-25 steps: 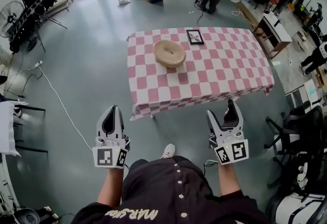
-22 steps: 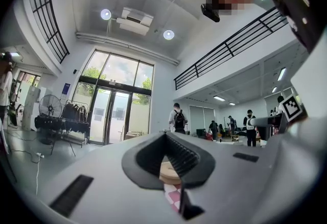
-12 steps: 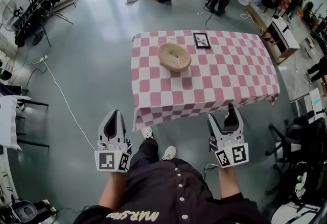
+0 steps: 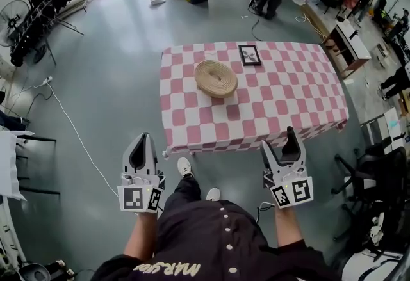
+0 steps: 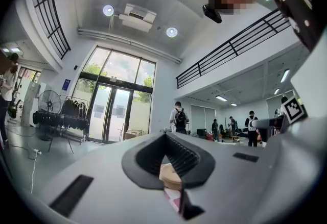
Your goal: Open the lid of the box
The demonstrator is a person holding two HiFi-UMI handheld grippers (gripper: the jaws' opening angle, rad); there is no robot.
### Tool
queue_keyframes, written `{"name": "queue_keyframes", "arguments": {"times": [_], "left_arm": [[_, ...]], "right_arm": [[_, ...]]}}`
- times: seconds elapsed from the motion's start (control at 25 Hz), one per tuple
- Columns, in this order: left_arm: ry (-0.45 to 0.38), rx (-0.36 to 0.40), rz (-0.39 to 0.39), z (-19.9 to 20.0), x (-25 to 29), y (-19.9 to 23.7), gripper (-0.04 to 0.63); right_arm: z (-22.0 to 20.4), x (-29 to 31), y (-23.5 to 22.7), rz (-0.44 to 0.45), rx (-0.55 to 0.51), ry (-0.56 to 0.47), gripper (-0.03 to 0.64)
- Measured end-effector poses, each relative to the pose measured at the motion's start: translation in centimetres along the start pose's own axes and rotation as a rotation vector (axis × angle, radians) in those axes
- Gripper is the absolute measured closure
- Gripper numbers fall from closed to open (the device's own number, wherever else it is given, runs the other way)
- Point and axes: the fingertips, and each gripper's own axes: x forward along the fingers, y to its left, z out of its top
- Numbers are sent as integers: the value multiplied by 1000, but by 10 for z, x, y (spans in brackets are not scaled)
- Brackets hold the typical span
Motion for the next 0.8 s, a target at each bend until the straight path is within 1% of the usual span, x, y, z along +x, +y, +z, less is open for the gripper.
{"name": "queue_keyframes", "arguments": {"times": [0.36, 0.56, 0.8], "left_arm": [[-3, -5, -31, 2, 58, 34, 586], [19, -17, -49, -6, 90, 56, 586], [15, -19, -98, -3, 132, 79, 586]], "right_arm": [[2, 62, -1, -21, -10, -9, 261], [-3, 93, -4, -53, -6, -10, 261], [-5, 132, 2, -83, -14, -13, 261]]}}
